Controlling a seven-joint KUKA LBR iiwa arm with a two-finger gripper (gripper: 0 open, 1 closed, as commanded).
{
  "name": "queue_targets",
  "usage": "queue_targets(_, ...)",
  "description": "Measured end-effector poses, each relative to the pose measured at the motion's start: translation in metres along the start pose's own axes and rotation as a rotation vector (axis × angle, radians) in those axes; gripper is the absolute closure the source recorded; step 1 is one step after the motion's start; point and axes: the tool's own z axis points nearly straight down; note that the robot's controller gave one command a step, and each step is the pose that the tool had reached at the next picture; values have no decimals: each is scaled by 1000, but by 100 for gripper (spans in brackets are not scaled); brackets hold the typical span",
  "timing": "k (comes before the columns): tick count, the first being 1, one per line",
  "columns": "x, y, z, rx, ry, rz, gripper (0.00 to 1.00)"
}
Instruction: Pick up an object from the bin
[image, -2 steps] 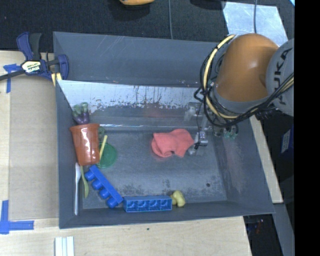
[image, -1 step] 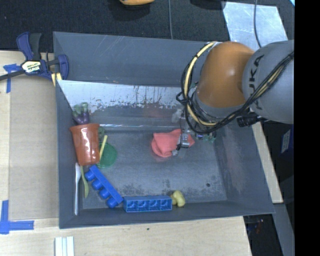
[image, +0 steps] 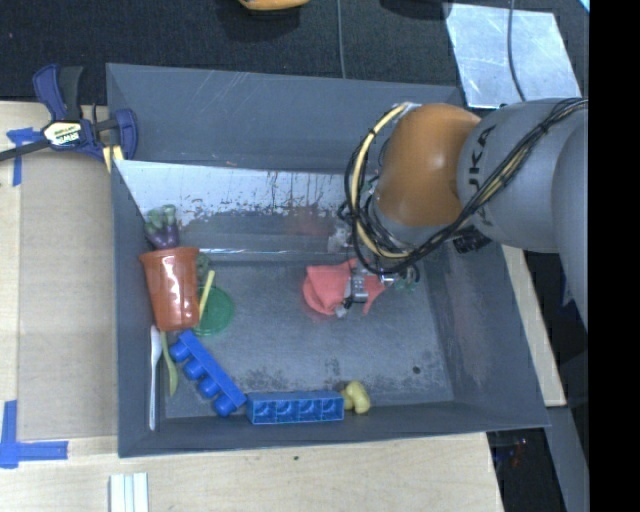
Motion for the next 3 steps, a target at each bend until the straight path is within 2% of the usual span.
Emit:
queue_targets(1,19,4,40,-3,-7,135,100)
queue_targets(2,19,4,40,-3,-7,134,100)
queue_targets(3,13,2,-7,-3,2,133,100)
